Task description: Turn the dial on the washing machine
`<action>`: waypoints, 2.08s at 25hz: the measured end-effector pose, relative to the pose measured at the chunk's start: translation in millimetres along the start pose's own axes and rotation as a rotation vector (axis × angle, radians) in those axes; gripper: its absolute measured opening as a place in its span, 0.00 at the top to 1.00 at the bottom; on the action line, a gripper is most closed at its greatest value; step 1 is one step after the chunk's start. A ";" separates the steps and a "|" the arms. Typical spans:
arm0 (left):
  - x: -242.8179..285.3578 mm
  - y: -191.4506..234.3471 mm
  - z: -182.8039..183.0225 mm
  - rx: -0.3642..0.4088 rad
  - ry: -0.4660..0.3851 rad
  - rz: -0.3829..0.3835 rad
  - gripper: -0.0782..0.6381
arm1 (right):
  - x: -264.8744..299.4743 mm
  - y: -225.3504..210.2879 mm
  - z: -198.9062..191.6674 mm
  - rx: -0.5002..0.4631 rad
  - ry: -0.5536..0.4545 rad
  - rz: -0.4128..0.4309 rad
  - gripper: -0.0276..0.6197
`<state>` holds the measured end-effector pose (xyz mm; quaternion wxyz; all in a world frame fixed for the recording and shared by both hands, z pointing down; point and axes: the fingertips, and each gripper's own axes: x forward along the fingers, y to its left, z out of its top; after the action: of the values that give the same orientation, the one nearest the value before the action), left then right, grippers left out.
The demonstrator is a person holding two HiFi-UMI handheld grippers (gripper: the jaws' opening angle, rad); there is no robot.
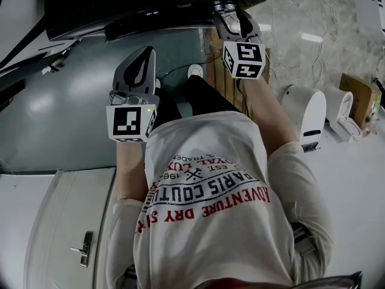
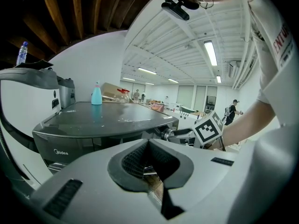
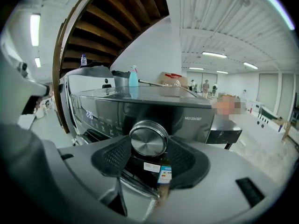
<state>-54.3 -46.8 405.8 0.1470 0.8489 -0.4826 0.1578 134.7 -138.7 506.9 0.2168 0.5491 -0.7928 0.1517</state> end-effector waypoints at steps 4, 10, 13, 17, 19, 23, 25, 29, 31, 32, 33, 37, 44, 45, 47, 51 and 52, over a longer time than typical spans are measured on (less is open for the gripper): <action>-1.9 3.5 0.0 -0.005 -0.003 0.010 0.87 | -7.2 12.7 12.7 -0.217 -0.040 -0.048 0.56; -5.1 9.1 -5.7 -0.019 0.000 0.031 0.87 | -1.8 19.4 -1.0 -0.437 -0.030 -0.115 0.52; -6.1 9.0 -8.9 -0.031 0.000 0.035 0.87 | -0.2 16.4 -0.9 -0.459 -0.019 -0.153 0.52; -5.1 8.4 -12.2 -0.038 0.005 0.039 0.87 | 2.4 13.2 1.6 -0.416 0.013 -0.159 0.54; -4.9 7.6 -12.4 -0.041 0.004 0.039 0.87 | 2.2 12.9 1.3 -0.378 0.023 -0.154 0.55; -4.5 5.4 -11.6 -0.037 0.003 0.036 0.87 | 0.1 10.1 1.7 -0.300 0.024 -0.139 0.58; -3.7 4.8 -12.2 -0.038 0.004 0.037 0.87 | 0.1 9.0 3.1 -0.246 0.019 -0.115 0.59; -2.5 1.5 -12.7 -0.038 0.006 0.032 0.87 | 0.3 5.5 3.4 -0.106 0.009 -0.065 0.59; -1.7 -0.1 -12.6 -0.036 0.007 0.028 0.87 | 0.8 0.8 0.2 -0.010 0.007 -0.038 0.58; -1.1 -0.8 -12.6 -0.035 0.007 0.026 0.87 | 1.0 -0.2 -0.4 0.019 0.009 -0.031 0.58; -0.4 -1.6 -12.5 -0.033 0.007 0.025 0.87 | 1.2 -0.4 -0.5 0.032 0.011 -0.031 0.58; 3.2 -6.3 -10.9 -0.022 0.007 0.013 0.87 | 0.7 -0.7 -2.0 0.032 0.018 -0.042 0.58; -3.4 -1.7 5.9 0.007 -0.011 0.005 0.87 | -21.0 -3.2 4.8 0.057 0.033 -0.070 0.58; -5.3 0.6 11.5 0.018 -0.022 0.010 0.87 | -25.0 -2.1 10.8 0.057 0.032 -0.065 0.58; -10.1 7.0 27.0 0.045 -0.061 0.035 0.87 | -32.3 2.1 28.5 0.052 0.018 -0.046 0.61; -18.5 16.8 58.4 0.072 -0.124 0.042 0.87 | -50.9 15.2 78.0 0.029 -0.076 -0.010 0.73; -20.4 18.7 64.9 0.078 -0.132 0.035 0.87 | -56.0 19.5 89.9 0.023 -0.102 -0.002 0.77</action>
<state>-72.2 -66.3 340.4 0.0790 0.8538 -0.4997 0.1226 117.4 -129.8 400.9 0.1700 0.5592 -0.8005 0.1327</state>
